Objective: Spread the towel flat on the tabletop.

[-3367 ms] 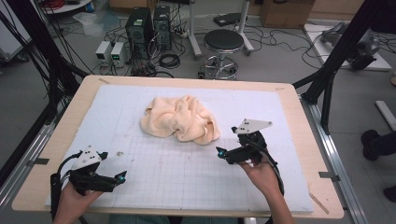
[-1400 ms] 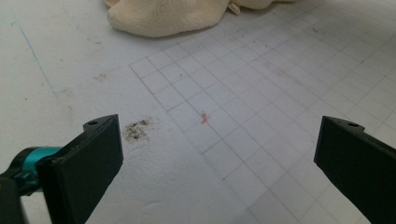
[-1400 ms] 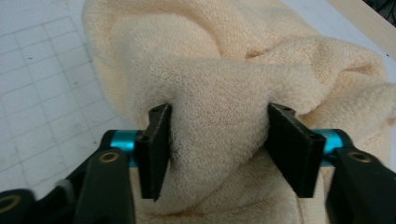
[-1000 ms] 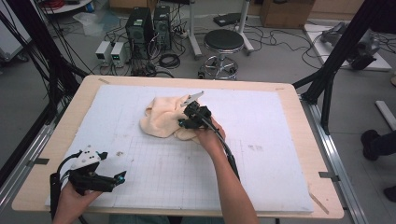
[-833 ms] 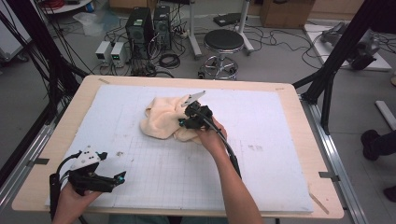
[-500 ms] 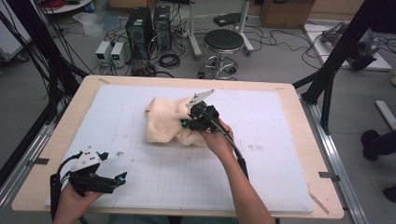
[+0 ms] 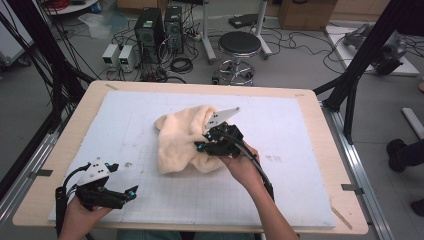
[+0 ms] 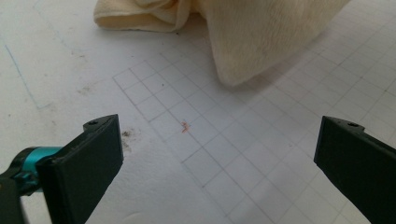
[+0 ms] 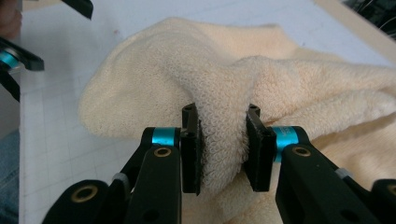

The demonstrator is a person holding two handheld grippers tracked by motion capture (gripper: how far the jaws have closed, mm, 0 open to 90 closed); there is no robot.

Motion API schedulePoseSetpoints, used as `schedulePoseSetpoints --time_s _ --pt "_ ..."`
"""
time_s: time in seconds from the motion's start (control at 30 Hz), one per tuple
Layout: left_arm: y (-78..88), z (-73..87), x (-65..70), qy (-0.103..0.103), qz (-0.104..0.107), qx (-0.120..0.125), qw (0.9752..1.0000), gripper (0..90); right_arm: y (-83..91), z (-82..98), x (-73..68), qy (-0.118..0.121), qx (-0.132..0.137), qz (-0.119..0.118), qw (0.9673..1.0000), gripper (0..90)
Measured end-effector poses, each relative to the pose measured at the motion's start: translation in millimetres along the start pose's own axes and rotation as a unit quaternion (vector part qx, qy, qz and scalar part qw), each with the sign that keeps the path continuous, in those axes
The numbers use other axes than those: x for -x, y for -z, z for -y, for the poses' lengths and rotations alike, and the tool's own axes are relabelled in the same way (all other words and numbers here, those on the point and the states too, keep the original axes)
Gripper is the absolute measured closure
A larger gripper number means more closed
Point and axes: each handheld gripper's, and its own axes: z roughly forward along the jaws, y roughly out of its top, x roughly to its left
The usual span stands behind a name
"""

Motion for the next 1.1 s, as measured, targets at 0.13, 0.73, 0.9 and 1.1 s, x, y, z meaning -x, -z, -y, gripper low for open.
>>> schedulePoseSetpoints --time_s 0.13,0.73,0.9,1.1 --pt "-1.5 -1.5 2.2 -0.004 0.006 0.0 1.0 1.8 -21.9 20.8 6.0 -0.016 -0.025 -0.001 0.9996 68.1" --pt "-22.6 -24.2 19.2 -0.058 0.042 -0.009 0.9974 11.1 15.0 56.3 4.6 0.019 0.013 0.008 0.9997 39.5" --pt "-31.0 -33.6 21.3 -0.077 0.059 -0.013 0.9952 18.1 28.8 73.0 1.2 0.047 0.015 0.017 0.9987 39.2" --pt "-52.1 -37.5 13.1 -0.077 0.096 -0.029 0.992 35.3 31.2 94.8 1.6 0.06 0.002 0.015 0.9981 41.7"
